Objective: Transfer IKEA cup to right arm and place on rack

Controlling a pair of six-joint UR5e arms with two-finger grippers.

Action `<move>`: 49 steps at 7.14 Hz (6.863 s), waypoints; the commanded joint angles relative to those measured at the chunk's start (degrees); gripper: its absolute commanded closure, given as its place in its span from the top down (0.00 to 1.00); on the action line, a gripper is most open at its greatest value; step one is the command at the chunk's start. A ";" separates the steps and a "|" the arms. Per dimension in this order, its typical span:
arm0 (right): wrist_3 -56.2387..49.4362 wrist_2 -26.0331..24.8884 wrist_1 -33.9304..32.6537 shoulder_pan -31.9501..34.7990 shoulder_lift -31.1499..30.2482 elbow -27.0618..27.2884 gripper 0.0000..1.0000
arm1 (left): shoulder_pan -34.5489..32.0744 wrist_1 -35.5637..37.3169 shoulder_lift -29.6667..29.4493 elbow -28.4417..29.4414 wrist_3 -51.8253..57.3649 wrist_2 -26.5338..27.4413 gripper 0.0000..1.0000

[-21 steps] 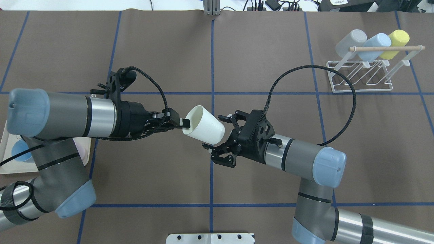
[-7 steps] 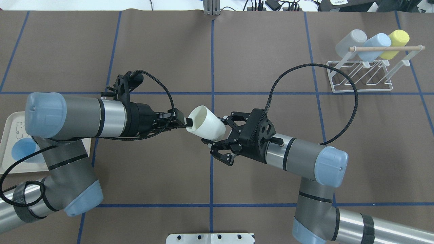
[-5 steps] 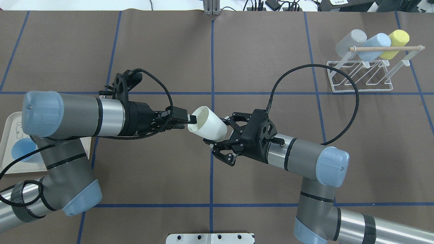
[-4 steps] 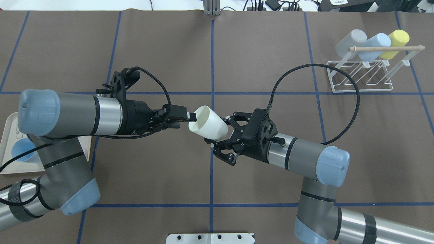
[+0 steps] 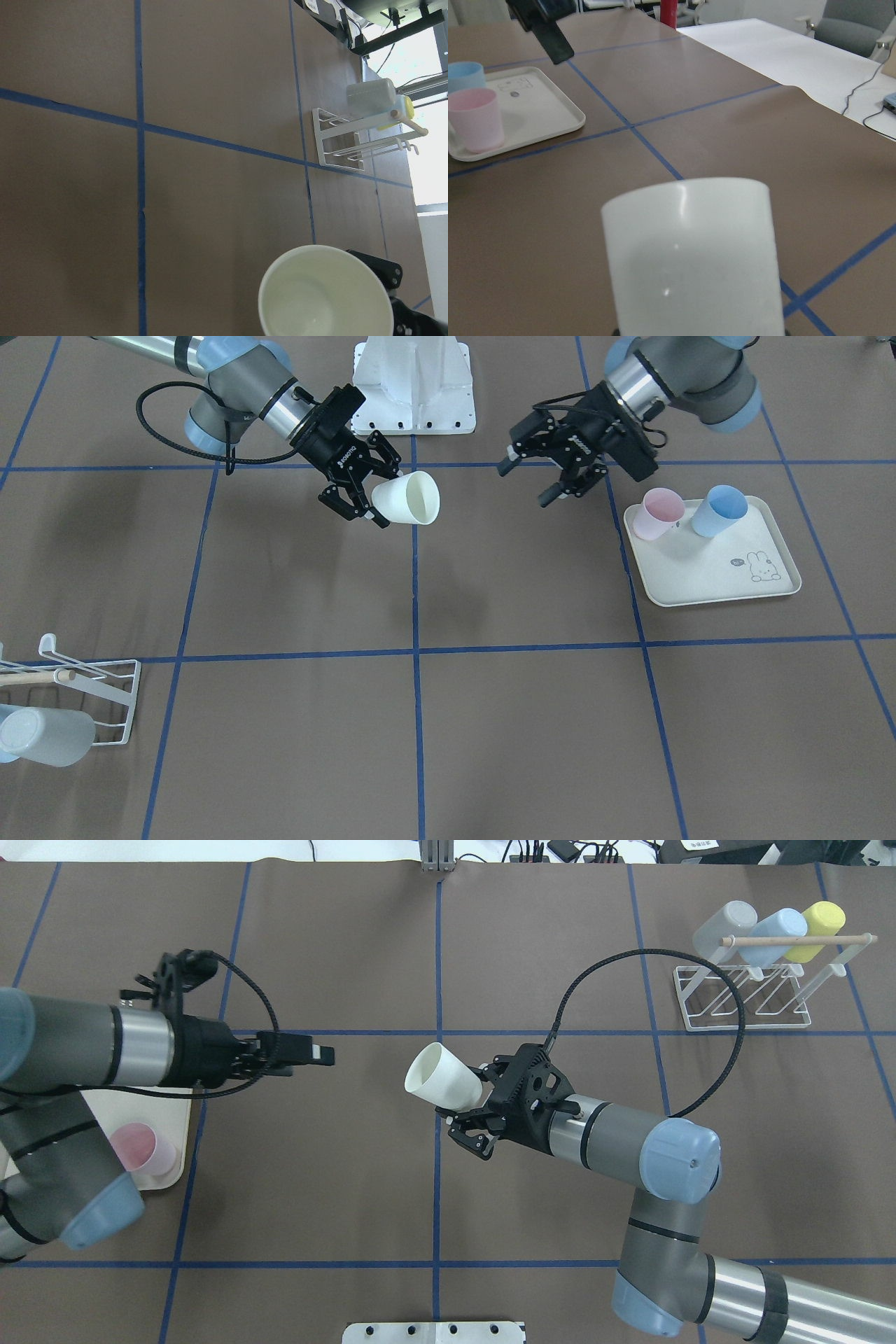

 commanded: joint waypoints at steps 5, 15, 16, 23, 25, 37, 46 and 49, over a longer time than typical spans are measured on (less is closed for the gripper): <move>-30.76 2.19 -57.59 14.64 0.34 17.29 0.00 | -12.48 13.72 9.10 -1.75 39.45 -1.39 1.00; -78.06 -17.04 -70.95 29.35 -8.36 10.04 0.00 | -12.40 13.55 9.11 -1.83 38.75 -1.47 1.00; -77.88 -17.58 -69.65 29.26 -8.18 8.37 0.00 | -12.40 13.55 9.11 -1.83 38.67 -1.47 1.00; -72.00 -20.57 -65.68 28.38 -7.83 2.82 0.00 | -12.31 13.55 9.11 -1.83 38.67 -1.47 1.00; -70.94 -20.75 -65.77 27.68 -8.26 2.91 0.00 | -12.31 13.55 9.02 -1.83 38.67 -1.47 1.00; -70.32 -21.36 -65.68 24.43 -7.65 -0.79 0.98 | -12.13 13.37 9.02 -1.75 38.58 -1.47 1.00; -35.42 4.06 -58.17 24.51 -3.69 8.97 0.98 | -11.52 13.02 13.21 -0.42 39.89 6.52 1.00; -6.95 25.94 -43.57 24.43 -3.87 8.97 0.98 | -11.43 2.16 25.77 -0.60 41.48 6.35 1.00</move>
